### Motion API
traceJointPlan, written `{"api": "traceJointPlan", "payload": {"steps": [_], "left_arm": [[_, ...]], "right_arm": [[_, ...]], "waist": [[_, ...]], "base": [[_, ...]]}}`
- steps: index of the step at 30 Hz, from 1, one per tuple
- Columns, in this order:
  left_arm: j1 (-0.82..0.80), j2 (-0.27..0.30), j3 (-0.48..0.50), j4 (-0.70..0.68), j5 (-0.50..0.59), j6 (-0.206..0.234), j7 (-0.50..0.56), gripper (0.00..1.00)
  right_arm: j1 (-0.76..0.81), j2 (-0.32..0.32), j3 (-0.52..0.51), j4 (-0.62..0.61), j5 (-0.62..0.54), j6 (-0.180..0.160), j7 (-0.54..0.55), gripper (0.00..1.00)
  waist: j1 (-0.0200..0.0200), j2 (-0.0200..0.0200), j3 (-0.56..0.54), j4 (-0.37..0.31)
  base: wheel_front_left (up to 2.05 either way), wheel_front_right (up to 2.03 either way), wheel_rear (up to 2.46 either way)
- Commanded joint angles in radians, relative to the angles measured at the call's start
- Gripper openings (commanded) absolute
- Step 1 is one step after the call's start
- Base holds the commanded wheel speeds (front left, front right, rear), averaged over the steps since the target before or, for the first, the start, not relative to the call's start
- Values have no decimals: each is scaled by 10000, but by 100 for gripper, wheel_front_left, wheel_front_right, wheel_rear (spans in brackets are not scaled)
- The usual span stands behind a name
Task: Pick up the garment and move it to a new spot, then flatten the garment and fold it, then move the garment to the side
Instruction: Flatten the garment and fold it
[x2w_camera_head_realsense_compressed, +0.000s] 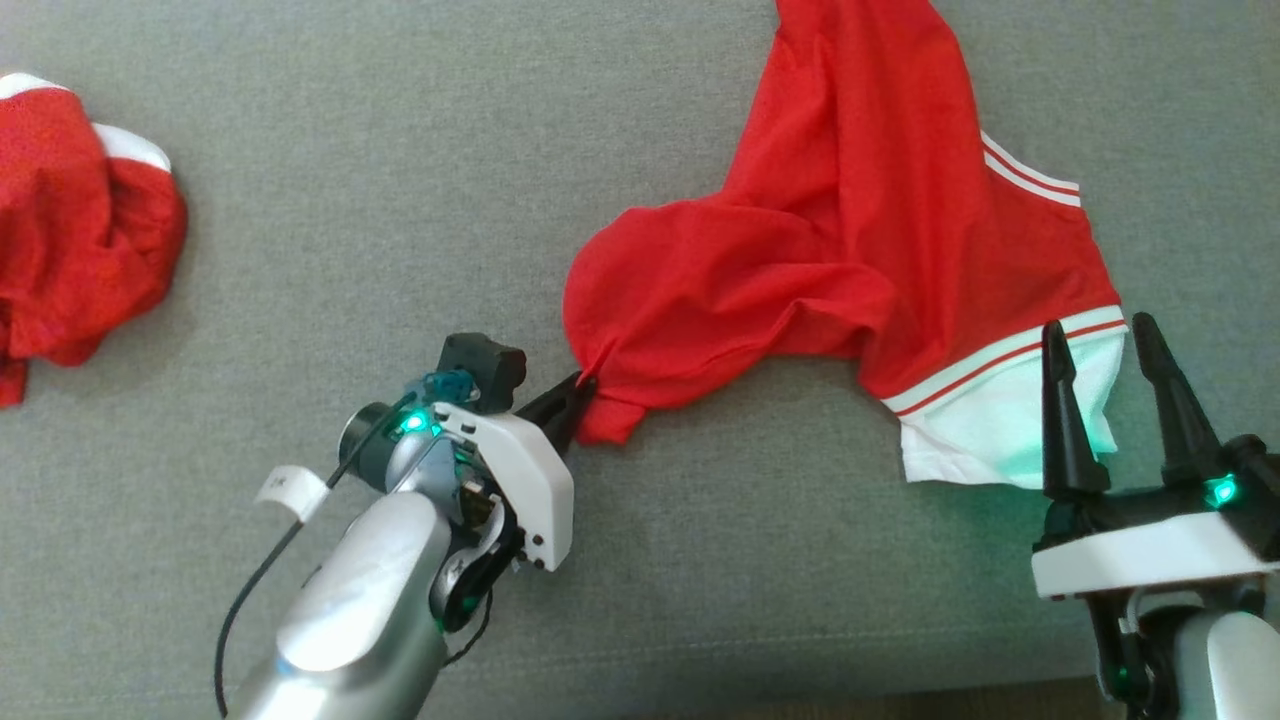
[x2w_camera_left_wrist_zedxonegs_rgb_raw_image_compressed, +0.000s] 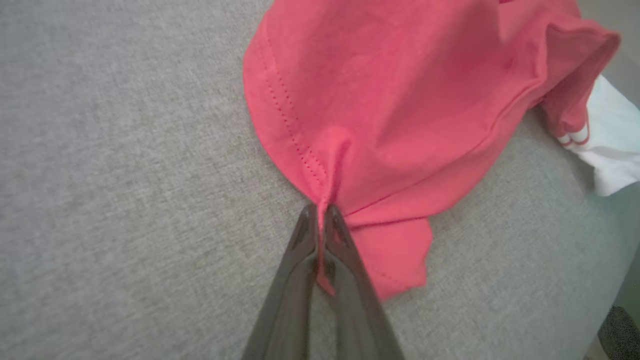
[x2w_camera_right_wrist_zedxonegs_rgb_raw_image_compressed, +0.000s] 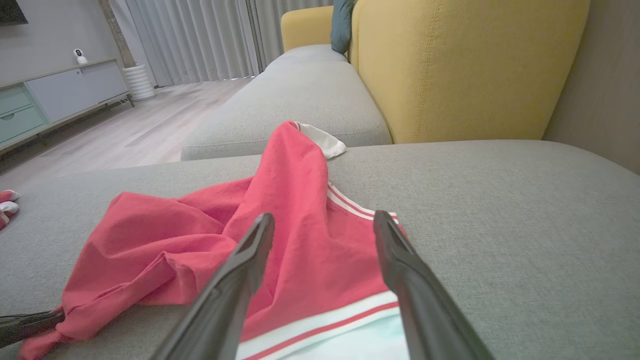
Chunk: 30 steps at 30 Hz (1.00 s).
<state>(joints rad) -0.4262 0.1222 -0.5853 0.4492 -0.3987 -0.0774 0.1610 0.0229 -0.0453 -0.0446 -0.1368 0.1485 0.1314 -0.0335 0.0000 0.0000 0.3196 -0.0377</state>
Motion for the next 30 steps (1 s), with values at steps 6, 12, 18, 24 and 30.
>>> {"api": "traceJointPlan", "payload": {"steps": [6,12,18,24,30], "left_arm": [[75,340,229,-415,149,297,-296,0],[103,457,165,-921,215,361,-381,0],[56,553,133,-1294,235,403,-400,0],[76,628,105,-1490,213,435,-437,0],[95,739,104,-1618,182,470,-458,0]], "right_arm": [[-113,-49,-242,207,-114,-7,800,100],[143,-49,-807,732,-251,-7,2388,100],[5,-49,-1085,987,-71,-7,3413,100],[157,-49,-1358,992,229,-7,4174,100],[249,-49,-1373,1180,681,-7,4676,100]], "waist": [[0,0,-81,-25],[0,0,-63,66],[0,0,103,234],[0,0,190,292],[0,0,208,268]], "base": [[0,0,0],[0,0,0],[0,0,0],[0,0,0],[0,0,0]]}}
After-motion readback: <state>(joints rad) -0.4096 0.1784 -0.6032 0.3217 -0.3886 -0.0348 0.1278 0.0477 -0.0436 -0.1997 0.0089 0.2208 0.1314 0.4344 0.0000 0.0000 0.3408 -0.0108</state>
